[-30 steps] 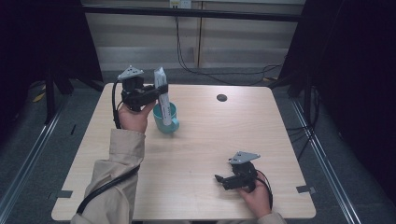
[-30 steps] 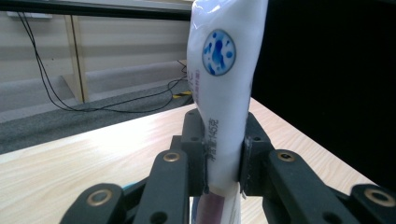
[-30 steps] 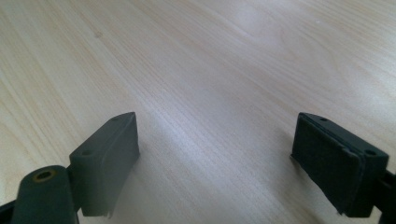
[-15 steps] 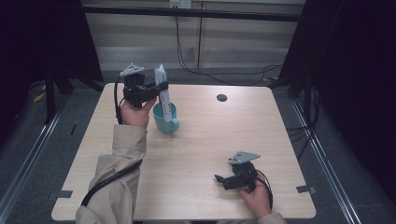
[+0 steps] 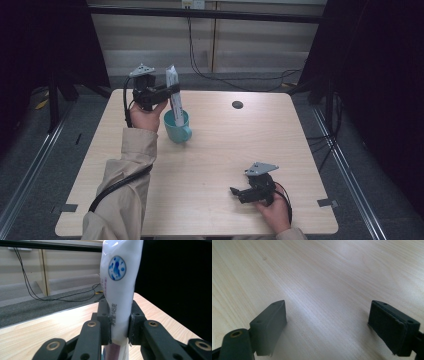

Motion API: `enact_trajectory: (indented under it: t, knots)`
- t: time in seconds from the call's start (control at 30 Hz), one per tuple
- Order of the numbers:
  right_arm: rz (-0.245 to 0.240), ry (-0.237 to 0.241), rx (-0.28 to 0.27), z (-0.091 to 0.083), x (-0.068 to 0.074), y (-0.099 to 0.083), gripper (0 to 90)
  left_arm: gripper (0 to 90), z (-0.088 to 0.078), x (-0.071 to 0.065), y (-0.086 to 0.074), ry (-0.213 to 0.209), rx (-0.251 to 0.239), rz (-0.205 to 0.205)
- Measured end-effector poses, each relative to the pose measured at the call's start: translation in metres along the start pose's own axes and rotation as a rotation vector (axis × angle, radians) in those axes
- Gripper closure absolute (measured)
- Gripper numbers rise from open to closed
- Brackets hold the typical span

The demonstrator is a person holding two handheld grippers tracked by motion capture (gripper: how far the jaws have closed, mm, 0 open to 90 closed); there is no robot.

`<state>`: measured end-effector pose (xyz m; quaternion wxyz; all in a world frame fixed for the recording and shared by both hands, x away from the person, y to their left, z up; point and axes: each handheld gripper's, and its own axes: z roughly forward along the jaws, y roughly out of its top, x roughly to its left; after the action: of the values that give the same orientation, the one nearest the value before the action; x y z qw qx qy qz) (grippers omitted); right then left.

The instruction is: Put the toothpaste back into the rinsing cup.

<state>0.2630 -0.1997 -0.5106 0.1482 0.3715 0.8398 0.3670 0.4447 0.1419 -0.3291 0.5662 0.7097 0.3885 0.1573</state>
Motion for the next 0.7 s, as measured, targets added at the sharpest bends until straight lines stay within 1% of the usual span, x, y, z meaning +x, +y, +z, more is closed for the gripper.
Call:
enact_trajectory:
  t: [0.2, 0.37, 0.57, 0.7]
  knots:
    - [0.0, 0.0, 0.0, 0.0, 0.0, 0.0, 14.1, 76.5, 0.004, 0.004, -0.001, 0.005, 0.001, 0.01]
    - [0.0, 0.0, 0.0, 0.0, 0.0, 0.0, 14.1, 76.5, 0.007, 0.008, -0.001, 0.025, 0.001, 0.025]
    - [-0.001, -0.001, -0.001, 0.0, 0.0, 0.0, 14.1, 76.4, 0.012, 0.013, -0.005, 0.036, 0.005, 0.034]
    - [0.0, 0.001, -0.001, 0.0, 0.0, 0.0, 14.1, 76.4, 0.017, 0.016, -0.008, 0.051, 0.011, 0.041]
